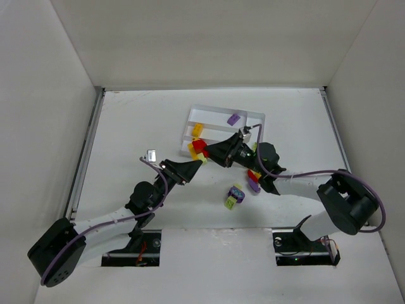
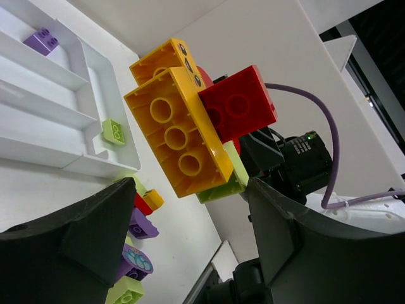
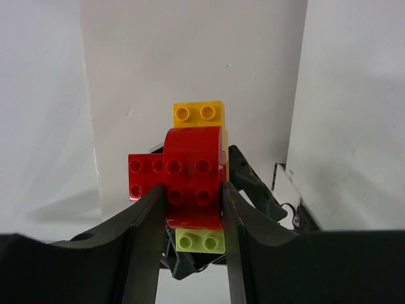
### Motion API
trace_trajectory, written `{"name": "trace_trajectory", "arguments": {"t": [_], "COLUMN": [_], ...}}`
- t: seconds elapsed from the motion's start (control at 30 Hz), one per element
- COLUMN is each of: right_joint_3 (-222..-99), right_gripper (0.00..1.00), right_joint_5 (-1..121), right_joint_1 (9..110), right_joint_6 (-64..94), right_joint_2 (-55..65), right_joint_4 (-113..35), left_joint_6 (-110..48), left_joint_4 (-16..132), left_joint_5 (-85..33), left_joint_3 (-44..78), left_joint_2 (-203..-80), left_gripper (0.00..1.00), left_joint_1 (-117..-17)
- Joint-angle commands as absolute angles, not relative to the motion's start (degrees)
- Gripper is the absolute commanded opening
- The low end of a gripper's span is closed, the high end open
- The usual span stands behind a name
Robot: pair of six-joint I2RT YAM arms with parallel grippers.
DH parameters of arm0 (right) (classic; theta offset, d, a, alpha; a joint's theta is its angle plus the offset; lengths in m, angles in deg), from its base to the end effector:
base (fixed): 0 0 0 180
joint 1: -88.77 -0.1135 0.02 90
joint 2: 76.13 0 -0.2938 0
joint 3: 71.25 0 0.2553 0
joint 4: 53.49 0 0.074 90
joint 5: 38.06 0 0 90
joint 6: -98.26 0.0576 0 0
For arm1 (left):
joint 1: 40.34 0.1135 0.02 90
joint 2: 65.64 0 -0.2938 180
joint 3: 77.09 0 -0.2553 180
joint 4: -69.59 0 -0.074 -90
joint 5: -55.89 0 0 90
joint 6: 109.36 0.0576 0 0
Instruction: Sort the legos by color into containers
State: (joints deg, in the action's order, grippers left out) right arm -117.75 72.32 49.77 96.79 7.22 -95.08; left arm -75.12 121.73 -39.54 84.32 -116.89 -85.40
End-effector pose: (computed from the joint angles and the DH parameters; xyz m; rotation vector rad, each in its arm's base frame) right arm 0.2344 0.2156 0.2628 0.4471 1.8320 1.9505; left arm 0.1274 -0.1199 0.2487 -0.2193 1.3557 -1.4521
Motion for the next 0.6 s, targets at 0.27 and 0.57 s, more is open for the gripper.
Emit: {"name": "trace_trajectory", "arguments": {"t": [0.27, 0.57], "right_joint_3": [-116.1, -116.5], "right_gripper": [0.33, 0.32], "right_joint_5": [72.1, 72.4], "right_joint_1": [48.0, 47.1], "right_joint_6": [99.2, 99.8], "right_joint_2": [11.1, 12.9], "right_joint_4": [-107.0, -109.5], "left_joint_6": [-73.4, -73.6], "left_joint_4": [129.1, 130.3], "left_joint_5": [-41.4, -43.1], "left_joint_3": [81.5, 81.1], "left_joint_2": [-118.0, -119.7], "left_gripper": [0.64, 0.53], "left_joint_1": [-86.5, -86.9]}}
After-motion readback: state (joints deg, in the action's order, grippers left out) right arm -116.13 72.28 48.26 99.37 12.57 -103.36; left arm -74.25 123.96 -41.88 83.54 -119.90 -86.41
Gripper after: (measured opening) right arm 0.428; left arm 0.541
